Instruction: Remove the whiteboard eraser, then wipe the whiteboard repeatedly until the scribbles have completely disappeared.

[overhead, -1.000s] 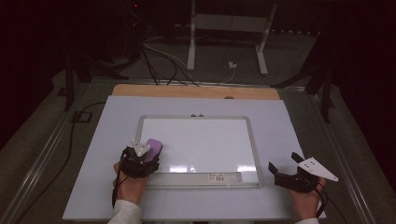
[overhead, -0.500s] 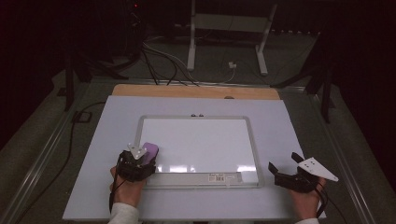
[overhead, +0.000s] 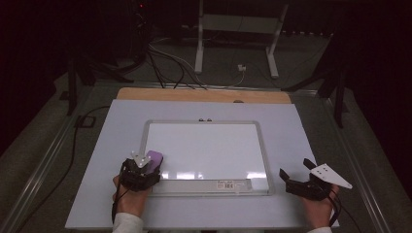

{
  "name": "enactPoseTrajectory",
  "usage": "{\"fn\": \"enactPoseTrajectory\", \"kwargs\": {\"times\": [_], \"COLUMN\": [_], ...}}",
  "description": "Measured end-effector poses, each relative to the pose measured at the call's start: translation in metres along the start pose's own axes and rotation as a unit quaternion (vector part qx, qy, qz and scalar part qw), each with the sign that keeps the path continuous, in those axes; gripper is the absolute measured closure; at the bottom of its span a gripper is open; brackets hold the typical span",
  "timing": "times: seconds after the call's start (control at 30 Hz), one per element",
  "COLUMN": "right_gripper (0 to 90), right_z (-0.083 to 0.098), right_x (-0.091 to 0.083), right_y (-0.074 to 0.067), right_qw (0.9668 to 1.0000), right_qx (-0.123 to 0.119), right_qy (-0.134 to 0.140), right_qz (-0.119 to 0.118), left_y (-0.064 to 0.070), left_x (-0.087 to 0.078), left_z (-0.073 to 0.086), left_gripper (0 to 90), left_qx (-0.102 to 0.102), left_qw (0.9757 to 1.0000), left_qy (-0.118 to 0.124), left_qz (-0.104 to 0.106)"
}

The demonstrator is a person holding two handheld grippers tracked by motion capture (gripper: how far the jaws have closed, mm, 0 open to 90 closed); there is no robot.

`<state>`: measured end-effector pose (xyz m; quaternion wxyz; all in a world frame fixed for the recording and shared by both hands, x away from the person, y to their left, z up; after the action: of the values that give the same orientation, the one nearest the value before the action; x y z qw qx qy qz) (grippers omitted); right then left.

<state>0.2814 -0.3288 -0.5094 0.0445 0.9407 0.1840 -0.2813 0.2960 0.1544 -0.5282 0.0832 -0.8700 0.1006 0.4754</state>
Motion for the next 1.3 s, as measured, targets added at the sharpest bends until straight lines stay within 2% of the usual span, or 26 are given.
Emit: {"fn": "enactPoseTrajectory", "kwargs": {"times": [0.37,0.63,0.7,0.77,0.83,0.9,1.0,1.07,1.17,1.3], "right_gripper": [0.3,0.3,0.4,0.3,0.3,0.3,0.4,0.3,0.3,0.3], "right_z": [0.000,0.001,0.000,0.000,0.000,0.001,0.001,0.001,0.001,0.001], "right_x": [0.000,0.000,0.000,0.000,0.000,0.000,0.001,0.001,0.001,0.001], "right_y": [0.000,0.000,0.000,-0.001,-0.001,0.000,-0.001,-0.001,-0.001,-0.001], "right_qw": [1.0000,1.0000,1.0000,1.0000,1.0000,1.0000,1.0000,1.0000,1.0000,1.0000], "right_qx": [0.000,0.001,0.000,-0.001,0.000,0.001,0.000,-0.001,-0.001,-0.001], "right_qy": [0.000,-0.001,-0.001,-0.002,-0.002,-0.002,-0.002,-0.003,-0.003,-0.002], "right_qz": [-0.001,-0.001,-0.001,-0.001,-0.001,-0.001,-0.002,-0.002,-0.002,-0.002], "left_y": [-0.003,-0.002,-0.001,-0.001,-0.001,0.000,0.006,0.010,0.012,0.009], "left_x": [0.003,0.007,0.007,0.005,0.000,-0.007,-0.015,-0.016,-0.012,-0.008], "left_z": [0.006,0.009,0.009,0.010,0.009,0.008,0.008,0.010,0.014,0.015], "left_gripper": [41.6,39.6,35.1,32.2,28.7,28.1,28.3,30.9,33.6,34.5], "left_qx": [-0.007,-0.004,0.002,0.009,0.016,0.030,0.063,0.089,0.110,0.102], "left_qw": [0.9999,0.9999,0.9999,1.0000,0.9997,0.9990,0.9966,0.9947,0.9932,0.9943], "left_qy": [-0.009,-0.014,-0.009,-0.004,0.013,0.033,0.052,0.050,0.032,0.022], "left_qz": [-0.001,0.002,0.006,-0.002,-0.009,-0.009,-0.006,-0.005,-0.022,-0.022]}}
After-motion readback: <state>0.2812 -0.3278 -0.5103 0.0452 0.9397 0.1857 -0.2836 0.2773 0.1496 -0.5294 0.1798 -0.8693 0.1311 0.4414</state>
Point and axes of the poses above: each handheld gripper's, and its own axes: x roughly forward along the jaws, z roughly out of its underside, y roughly to its right, the point moved 5 cm from there along x, roughly forward along the jaws, and after that the axes turned 11 degrees about -y, right-handed, at the moved point
